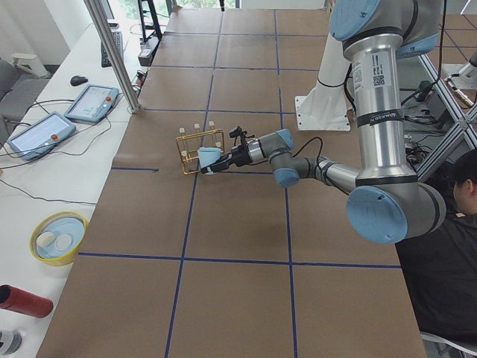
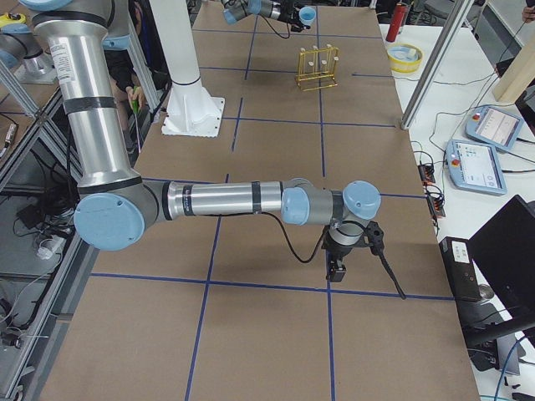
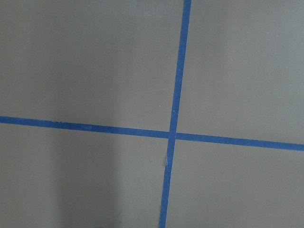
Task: Hang cup on cup holder
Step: 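Rotate the held cup sideways and carry it toward the gold rack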
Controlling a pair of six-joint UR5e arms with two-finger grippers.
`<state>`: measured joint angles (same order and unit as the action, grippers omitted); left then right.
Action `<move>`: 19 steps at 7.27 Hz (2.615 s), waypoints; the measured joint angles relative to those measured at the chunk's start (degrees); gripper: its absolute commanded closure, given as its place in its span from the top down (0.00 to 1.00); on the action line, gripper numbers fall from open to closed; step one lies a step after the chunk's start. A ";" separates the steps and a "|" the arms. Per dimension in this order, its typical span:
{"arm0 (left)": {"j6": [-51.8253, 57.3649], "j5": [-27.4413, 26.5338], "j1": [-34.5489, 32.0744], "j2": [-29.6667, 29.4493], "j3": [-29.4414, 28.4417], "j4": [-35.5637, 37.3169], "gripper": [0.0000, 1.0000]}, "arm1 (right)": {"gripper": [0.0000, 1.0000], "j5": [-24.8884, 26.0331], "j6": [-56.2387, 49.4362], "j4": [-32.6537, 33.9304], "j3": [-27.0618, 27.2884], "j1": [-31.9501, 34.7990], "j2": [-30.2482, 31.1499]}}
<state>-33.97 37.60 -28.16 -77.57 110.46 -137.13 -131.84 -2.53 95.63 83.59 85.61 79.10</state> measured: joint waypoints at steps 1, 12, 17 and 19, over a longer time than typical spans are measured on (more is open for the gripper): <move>4.78 -1.97 0.62 -0.07 1.28 2.60 0.17 | 1.00 0.00 0.02 0.00 0.00 0.00 0.00; 50.98 -23.13 8.37 -4.48 5.17 24.60 0.00 | 1.00 0.00 -0.02 0.00 0.00 -0.03 0.00; 66.18 -30.46 10.23 -6.15 4.92 26.62 0.00 | 1.00 0.00 -0.02 0.00 0.00 0.00 0.00; 67.09 -34.25 10.39 -6.92 3.71 29.34 0.00 | 1.00 0.00 0.02 0.00 0.00 -0.03 0.00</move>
<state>33.12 3.35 -17.77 -84.50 114.16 -107.78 -131.84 -2.51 95.63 83.58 85.58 79.10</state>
